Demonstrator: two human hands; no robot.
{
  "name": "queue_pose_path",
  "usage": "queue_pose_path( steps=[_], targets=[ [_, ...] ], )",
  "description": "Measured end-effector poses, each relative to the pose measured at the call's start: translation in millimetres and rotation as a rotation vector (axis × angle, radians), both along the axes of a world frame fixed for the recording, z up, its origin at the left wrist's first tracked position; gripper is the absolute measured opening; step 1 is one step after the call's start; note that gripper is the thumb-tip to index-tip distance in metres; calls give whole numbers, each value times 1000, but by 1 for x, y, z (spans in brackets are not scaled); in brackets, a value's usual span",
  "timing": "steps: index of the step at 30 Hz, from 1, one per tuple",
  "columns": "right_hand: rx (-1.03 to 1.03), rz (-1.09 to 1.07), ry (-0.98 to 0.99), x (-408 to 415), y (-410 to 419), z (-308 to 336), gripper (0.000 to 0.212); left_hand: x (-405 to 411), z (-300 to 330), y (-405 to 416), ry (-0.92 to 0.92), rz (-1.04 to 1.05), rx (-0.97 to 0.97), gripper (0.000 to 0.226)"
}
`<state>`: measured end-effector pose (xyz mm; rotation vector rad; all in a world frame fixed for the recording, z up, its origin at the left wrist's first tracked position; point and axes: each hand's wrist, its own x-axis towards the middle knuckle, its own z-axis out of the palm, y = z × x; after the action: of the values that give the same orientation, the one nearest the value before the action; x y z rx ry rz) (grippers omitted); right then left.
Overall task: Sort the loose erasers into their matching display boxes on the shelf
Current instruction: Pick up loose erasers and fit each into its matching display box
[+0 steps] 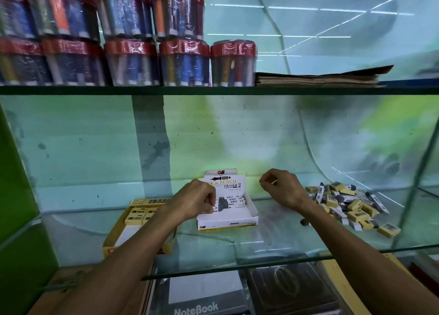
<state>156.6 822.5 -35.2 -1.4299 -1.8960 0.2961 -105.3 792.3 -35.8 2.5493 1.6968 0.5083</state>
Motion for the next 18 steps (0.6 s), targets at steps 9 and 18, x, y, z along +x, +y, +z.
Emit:
queue_pose_path(
  steps=[9,18],
  targets=[
    [46,-95,-33,60,-18,13,9,44,3,-23,-383,-174,127,2],
    [18,-54,-442,86,-32,5,14,109,-10,-29,-371,-298,95,9]
  ],
)
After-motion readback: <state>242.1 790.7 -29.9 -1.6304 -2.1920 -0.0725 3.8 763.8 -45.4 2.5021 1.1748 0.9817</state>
